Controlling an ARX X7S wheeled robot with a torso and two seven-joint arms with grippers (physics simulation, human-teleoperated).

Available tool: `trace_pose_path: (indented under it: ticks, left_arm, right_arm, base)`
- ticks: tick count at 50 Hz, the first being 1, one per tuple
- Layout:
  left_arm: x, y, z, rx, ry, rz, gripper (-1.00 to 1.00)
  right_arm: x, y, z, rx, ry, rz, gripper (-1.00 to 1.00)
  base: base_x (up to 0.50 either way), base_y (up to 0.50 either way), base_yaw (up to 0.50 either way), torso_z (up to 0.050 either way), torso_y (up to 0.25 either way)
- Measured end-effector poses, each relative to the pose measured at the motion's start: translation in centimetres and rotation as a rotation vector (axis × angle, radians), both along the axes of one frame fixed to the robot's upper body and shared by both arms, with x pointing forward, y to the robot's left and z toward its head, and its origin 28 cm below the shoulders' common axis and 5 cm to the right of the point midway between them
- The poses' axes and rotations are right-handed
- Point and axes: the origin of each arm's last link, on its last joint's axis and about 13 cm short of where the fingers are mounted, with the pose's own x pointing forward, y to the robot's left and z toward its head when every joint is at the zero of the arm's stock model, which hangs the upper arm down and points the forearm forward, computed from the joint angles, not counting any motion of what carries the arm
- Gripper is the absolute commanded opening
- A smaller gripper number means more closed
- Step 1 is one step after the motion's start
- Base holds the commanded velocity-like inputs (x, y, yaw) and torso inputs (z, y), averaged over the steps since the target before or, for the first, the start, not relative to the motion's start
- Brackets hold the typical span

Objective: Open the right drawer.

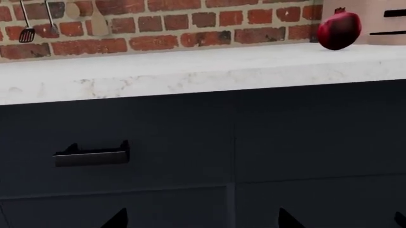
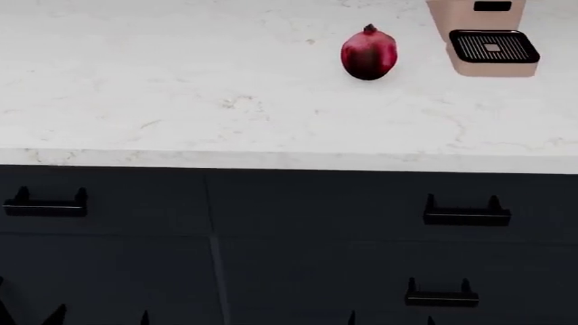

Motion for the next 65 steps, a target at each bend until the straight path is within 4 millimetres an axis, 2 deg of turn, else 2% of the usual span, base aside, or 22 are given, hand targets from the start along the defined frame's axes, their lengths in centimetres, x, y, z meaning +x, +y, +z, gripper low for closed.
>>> trace_pose_path:
  ticks: [33, 65]
  left_arm:
    - [-0.12, -0.09, 0.16, 0.003, -0.005, -0.006, 1.0]
    - [-0.12, -0.05, 0.14, -0.004, -0.009, -0.006, 1.0]
  right_arm:
    - [-0.02, -0.02, 0.04, 0.001, -0.004, -0.001, 1.0]
    - [-0.14, 0.05, 0.12, -0.006, -0.025, 0.022, 1.0]
  base:
    - [0.0, -0.27, 0.0, 0.0, 0.0]
    - [0.03, 0.0, 0.0, 0.0, 0.0]
